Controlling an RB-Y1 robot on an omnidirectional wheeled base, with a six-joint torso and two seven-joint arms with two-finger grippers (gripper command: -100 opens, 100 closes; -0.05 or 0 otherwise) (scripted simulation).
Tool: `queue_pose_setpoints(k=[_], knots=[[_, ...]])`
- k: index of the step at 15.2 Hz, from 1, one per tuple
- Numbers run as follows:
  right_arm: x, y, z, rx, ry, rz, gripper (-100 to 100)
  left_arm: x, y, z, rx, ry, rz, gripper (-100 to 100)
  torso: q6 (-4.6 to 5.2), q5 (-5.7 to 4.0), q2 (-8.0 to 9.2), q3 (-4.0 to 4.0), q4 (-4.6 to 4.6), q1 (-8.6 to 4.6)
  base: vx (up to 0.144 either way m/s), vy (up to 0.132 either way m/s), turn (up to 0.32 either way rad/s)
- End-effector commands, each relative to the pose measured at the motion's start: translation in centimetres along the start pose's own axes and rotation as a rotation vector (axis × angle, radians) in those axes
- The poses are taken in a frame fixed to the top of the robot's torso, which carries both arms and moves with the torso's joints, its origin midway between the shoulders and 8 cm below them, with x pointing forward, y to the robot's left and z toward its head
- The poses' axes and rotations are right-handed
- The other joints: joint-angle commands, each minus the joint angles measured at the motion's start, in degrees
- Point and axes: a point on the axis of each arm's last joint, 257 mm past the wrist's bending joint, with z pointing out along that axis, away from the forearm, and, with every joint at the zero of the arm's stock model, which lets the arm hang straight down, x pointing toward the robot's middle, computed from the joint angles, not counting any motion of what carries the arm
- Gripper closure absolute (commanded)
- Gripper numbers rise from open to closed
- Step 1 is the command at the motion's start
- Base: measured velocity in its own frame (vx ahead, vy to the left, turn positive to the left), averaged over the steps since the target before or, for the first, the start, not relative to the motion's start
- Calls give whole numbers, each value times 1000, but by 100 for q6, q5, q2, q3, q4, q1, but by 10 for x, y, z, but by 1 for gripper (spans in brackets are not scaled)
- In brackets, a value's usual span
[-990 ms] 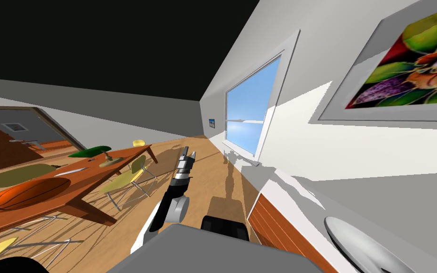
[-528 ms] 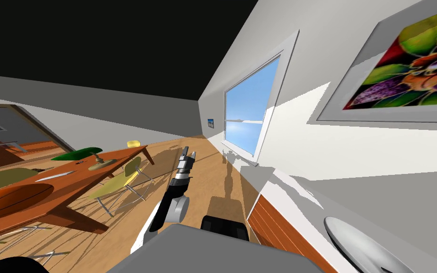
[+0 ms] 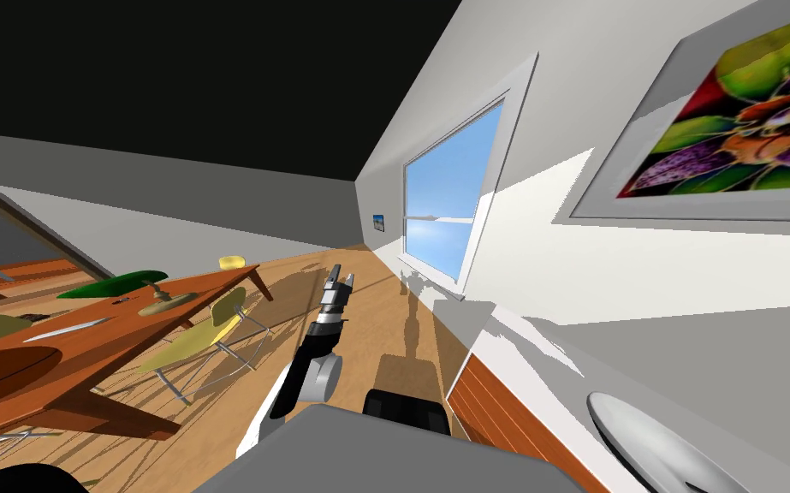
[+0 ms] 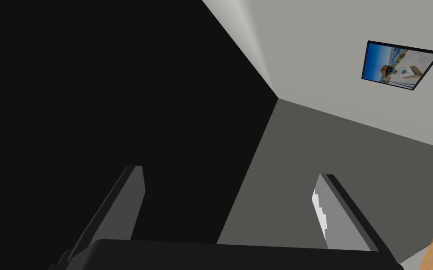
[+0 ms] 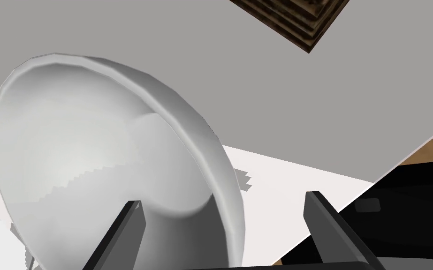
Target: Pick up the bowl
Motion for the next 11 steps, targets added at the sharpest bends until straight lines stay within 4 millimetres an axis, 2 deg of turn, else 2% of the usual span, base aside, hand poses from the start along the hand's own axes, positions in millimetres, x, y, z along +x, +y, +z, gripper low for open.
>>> queue_pose_setpoints(k=[1,9,10,11], knots=[[0,2,4,-1,-9,4,-100,0,0,0,0,0,0,0,0,0,0,0,0,0,36,9,-53],[-2,5,10,1,-24,-21,-100,0,0,0,0,0,0,0,-1,0,0,0,0,-2,29,7,-35],[-2,5,10,0,-25,-24,100,0,0,0,0,0,0,0,-2,0,3,2,0,-3,5,2,0],[-2,5,10,0,-25,-24,100,0,0,0,0,0,0,0,-1,0,7,3,1,-4,0,0,0]])
